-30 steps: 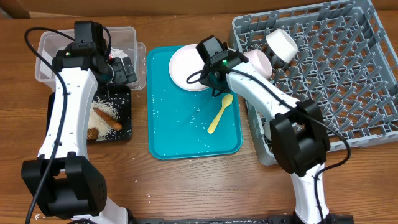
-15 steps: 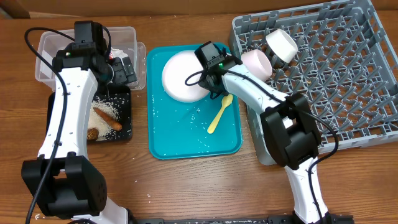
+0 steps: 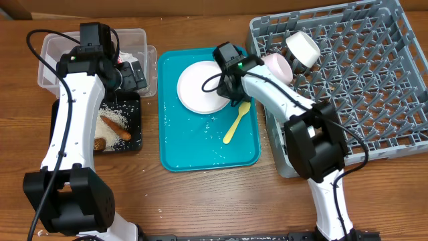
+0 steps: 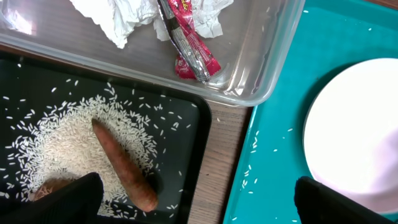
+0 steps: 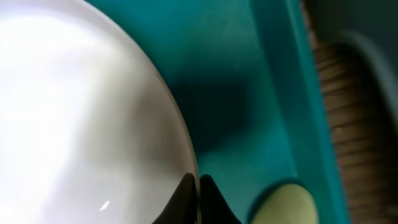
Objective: Sort waste into correct bins and load items into the dishwasher
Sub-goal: 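Grasp the edge of the white plate on the teal tray with right gripper, then stand the plate upright in the rack's back right slots and release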
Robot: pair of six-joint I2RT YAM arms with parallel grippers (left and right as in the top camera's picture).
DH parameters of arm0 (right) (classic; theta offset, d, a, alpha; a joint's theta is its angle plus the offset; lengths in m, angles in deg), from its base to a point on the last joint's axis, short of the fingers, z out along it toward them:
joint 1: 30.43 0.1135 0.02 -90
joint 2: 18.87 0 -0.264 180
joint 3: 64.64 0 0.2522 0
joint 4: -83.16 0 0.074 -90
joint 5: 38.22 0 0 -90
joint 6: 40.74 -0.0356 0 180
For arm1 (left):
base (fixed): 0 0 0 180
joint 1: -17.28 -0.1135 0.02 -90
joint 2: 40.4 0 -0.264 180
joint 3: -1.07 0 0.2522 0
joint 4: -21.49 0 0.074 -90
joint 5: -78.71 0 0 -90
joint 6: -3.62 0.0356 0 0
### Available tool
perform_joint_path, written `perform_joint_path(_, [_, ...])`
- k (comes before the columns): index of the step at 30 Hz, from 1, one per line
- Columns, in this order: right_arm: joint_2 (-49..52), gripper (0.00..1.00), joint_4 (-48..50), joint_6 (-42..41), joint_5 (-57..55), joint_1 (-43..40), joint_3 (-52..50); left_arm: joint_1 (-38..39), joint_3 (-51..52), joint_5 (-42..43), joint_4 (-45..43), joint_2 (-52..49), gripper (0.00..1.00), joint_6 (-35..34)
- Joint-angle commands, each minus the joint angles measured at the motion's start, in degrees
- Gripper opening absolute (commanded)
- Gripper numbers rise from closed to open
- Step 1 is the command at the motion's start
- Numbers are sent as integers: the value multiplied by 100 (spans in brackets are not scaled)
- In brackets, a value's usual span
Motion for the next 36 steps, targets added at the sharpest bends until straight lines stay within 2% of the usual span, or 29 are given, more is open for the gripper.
perform_joint_path(1, [-831,4,-286,852,-363,-44,490,11,-26,-50,-7,70,100,90])
perform_joint_path(5, [-1427,4,-549,1268,-695,-66,699,11,-26,-48,-7,70,100,90])
perform_joint_path(10, [-2304,4,-669,1379,-1661,-120,730,11,-26,-50,-7,70,100,90])
perform_joint_path(18, [-3272,4,-1250,1325,-4876,-396,728,11,-26,-50,-7,70,100,90])
perform_joint_path(23, [-3279,4,-1803,393,-6763,-734,476,11,-26,-50,-7,70,100,90])
perform_joint_path(26, [-3274,4,-1821,-210,-7407,-962,35,11,-26,-50,-7,70,100,90])
perform_joint_path(29, [-3268,4,-1727,-916,-7687,-1241,-549,11,-26,-50,-7,70,100,90])
perform_joint_path(36, [-3259,4,-498,-1040,-7399,-1878,-1764,11,-26,-50,-7,70,100,90])
